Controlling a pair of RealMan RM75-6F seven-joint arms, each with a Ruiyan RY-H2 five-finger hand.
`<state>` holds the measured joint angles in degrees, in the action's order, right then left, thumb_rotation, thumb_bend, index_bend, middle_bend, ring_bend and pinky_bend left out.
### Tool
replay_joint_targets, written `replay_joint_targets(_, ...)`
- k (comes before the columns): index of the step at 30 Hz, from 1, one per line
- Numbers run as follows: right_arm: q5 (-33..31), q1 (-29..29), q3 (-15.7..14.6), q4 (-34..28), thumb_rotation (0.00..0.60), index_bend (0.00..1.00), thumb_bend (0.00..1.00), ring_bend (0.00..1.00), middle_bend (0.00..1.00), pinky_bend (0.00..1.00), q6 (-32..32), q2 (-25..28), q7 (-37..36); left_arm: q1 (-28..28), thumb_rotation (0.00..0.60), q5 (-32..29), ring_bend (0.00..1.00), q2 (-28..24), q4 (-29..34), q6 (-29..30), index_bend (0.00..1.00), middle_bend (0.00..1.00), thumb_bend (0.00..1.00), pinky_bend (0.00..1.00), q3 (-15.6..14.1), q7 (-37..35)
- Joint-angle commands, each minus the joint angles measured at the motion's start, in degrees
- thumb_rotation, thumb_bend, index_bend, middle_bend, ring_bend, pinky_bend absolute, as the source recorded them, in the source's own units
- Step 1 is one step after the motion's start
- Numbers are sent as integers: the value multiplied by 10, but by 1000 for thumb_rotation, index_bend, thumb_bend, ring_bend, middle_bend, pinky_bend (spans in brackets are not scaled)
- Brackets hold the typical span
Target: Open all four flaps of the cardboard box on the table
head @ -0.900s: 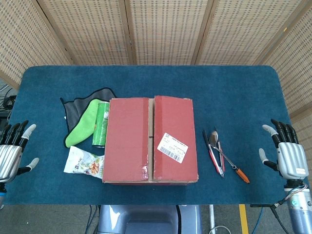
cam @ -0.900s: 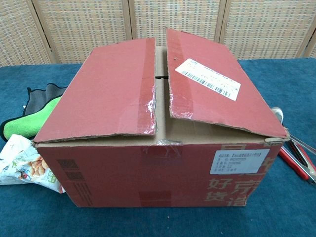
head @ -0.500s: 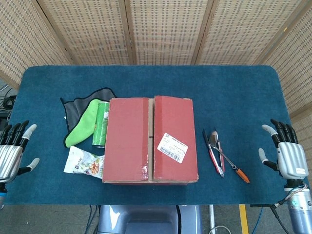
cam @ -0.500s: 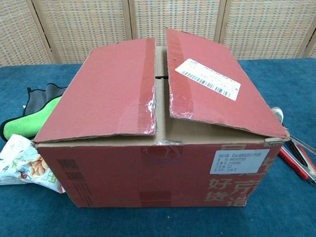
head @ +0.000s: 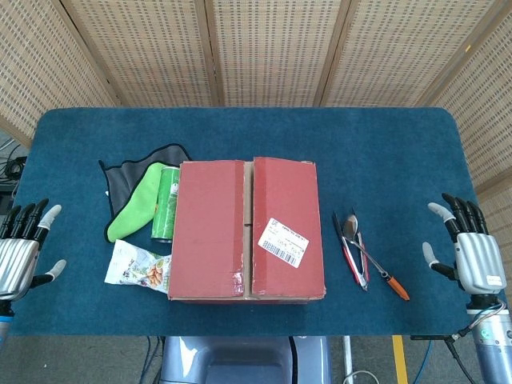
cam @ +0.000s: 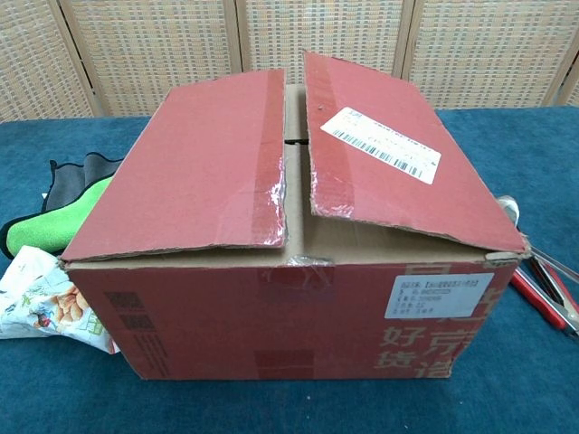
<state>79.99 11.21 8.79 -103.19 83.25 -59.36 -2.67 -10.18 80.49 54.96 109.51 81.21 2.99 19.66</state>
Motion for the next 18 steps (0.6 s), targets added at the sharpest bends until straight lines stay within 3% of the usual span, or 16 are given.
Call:
replay_joint_targets(1,13,5,3,-4,600,168,521,0,89,0,-3,6,-12,0,572,-4,0,1,0,-2,30,0,258,0,0,1)
replay_joint_targets(8,59,50,21,-28,600,179,743,0,168,0,-50,40,-75,-1,571,-17,0,6,-2,-12,30,0,259,0,-2,5)
replay_joint_targets(14,97,105,46,-44,600,238,864,0,259,0,-91,59,-125,-3,573,-25,0,10,-1,-19,30,0,259,0,-2,12)
replay_joint_targets(18,109,146,60,-59,600,289,878,0,304,0,-132,69,-146,-7,571,-30,0,11,1,-26,30,0,259,0,-2,18)
